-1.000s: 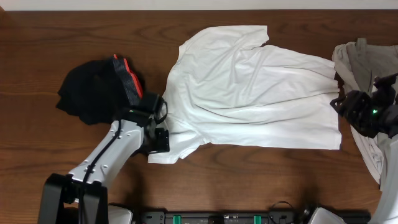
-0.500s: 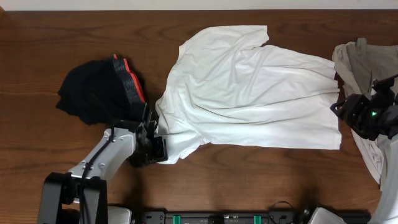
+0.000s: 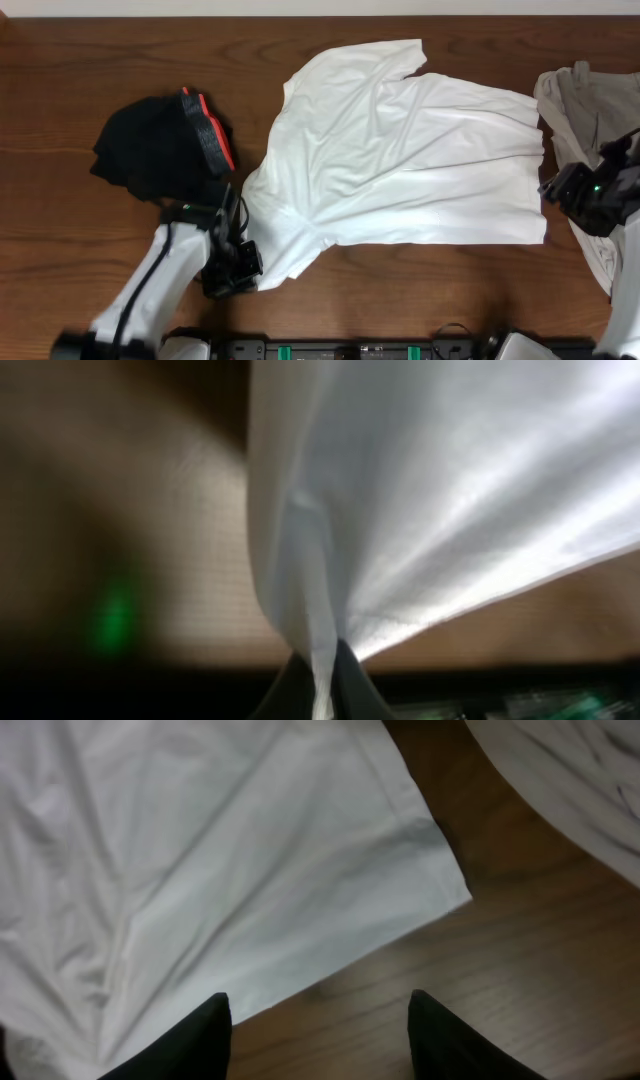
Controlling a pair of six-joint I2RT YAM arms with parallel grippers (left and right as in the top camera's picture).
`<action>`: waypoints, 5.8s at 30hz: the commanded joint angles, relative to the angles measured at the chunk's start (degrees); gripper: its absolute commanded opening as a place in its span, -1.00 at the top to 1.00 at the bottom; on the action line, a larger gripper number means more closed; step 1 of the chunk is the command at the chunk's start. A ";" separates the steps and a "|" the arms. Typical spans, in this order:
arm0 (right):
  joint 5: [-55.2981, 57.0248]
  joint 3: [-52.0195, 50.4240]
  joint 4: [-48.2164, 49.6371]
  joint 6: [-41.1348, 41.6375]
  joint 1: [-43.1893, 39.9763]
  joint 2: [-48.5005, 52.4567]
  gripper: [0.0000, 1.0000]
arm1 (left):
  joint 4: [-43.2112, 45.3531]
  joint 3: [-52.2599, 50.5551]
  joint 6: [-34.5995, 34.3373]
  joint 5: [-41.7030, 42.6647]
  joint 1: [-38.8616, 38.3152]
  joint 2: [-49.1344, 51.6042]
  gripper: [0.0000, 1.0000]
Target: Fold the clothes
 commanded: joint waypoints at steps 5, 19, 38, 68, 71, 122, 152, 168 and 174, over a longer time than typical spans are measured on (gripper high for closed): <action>4.92 -7.32 -0.04 2.82 0.31 4.68 -0.25 | -4.83 1.22 -8.55 3.34 0.26 -13.99 0.88; 10.58 -21.11 13.07 12.11 -6.75 9.07 -0.29 | -3.52 1.20 -9.79 3.26 0.24 -16.98 0.88; 5.38 -30.23 35.28 15.82 -7.37 9.14 0.68 | -2.43 1.20 -7.67 3.26 0.24 -16.98 0.88; 9.18 -29.22 30.93 16.96 -7.34 8.41 -0.06 | -2.45 1.20 -5.25 2.89 0.24 -16.98 0.88; 7.96 -30.49 33.16 18.32 -7.34 9.55 0.11 | -2.45 1.20 -5.25 2.89 0.24 -16.98 0.88; 10.47 -1.62 4.83 11.78 -7.39 -6.12 0.97 | 4.42 8.15 -6.29 16.31 0.24 -29.38 0.88; 1.84 -1.62 28.04 16.28 -7.37 16.02 0.92 | 47.08 16.50 -1.57 16.31 0.20 10.51 0.81; -5.86 -1.60 18.82 9.62 -8.96 16.15 -0.22 | 15.58 16.04 14.36 15.85 6.97 10.03 -0.96; -5.95 -1.62 11.89 4.57 -7.72 16.15 -0.21 | 15.21 11.50 15.80 8.28 4.76 10.23 -0.90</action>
